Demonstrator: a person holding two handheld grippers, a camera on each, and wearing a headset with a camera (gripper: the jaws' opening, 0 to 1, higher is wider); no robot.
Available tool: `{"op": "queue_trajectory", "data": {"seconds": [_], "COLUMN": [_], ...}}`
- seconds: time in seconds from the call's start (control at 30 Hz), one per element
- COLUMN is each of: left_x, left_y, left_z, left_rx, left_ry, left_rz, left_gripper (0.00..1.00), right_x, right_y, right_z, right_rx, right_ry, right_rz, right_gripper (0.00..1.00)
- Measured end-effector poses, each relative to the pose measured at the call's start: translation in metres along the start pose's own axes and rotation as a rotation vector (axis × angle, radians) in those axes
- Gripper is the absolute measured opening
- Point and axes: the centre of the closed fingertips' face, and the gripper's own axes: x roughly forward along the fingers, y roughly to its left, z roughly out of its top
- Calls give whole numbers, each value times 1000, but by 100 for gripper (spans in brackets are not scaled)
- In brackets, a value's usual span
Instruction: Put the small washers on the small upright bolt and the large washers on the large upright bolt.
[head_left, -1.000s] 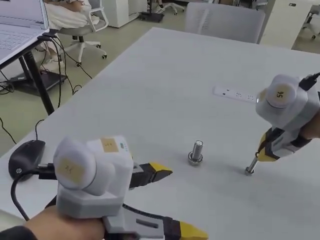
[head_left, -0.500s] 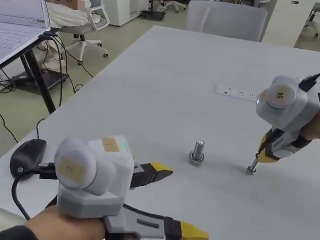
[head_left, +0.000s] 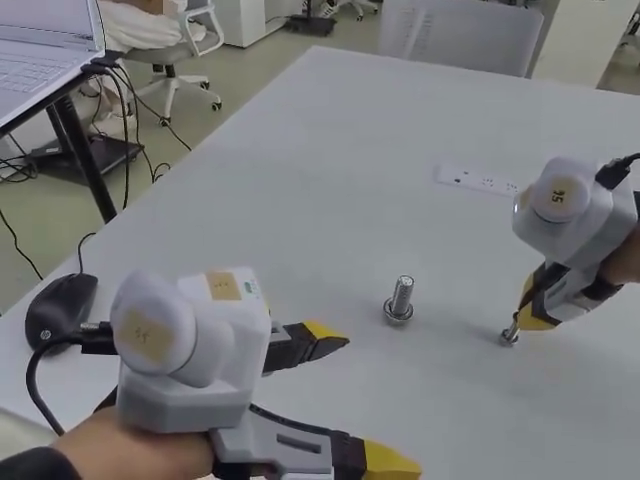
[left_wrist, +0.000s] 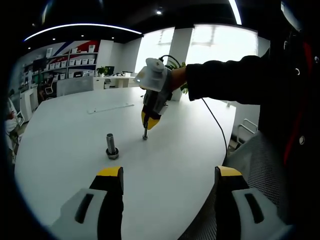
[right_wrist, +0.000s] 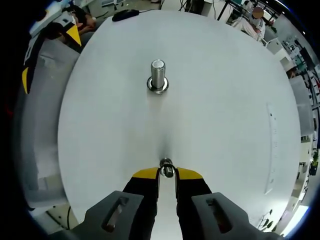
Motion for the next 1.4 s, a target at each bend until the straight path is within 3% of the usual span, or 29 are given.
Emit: {"op": "queue_trajectory", "data": {"seconds": [0.57, 1.4], "left_x": [2, 2], "left_y": [1, 0], "left_z": [-3, -6], "left_rx": [-11, -15], "left_ry": [11, 23], "left_rz": [5, -4], "left_gripper": [74, 74], "right_x": [21, 24], "right_y": [2, 3], "right_z": [-7, -10], "right_rx": [10, 16], "right_ry": [0, -11], "right_rz": [22, 19], "right_gripper": [13, 13]}}
